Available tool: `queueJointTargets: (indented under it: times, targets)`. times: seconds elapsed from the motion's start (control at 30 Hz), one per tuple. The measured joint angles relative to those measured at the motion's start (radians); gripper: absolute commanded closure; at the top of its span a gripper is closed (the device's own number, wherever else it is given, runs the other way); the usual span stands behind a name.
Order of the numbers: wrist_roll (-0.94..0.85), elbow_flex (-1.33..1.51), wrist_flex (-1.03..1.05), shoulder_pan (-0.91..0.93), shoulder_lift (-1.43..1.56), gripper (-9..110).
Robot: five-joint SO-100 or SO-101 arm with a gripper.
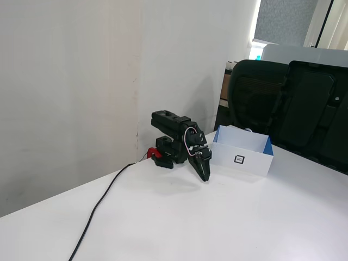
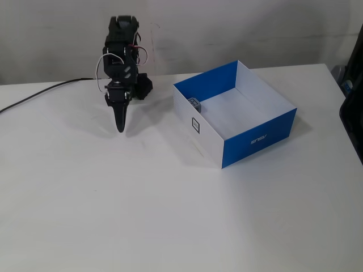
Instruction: Grasp the gray block and put it in the box.
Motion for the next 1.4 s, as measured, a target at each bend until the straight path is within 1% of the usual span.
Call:
queueJointTargets:
  times: [0.07,0.23,1.4]
  targets:
    - [-0.005,0.026,0.034,0.002,0.075,101]
    - [-0.005,0.052,0.048,0.002,0.126,101]
    - [-0.005,0.052,0.048,-0.011,0.132,101]
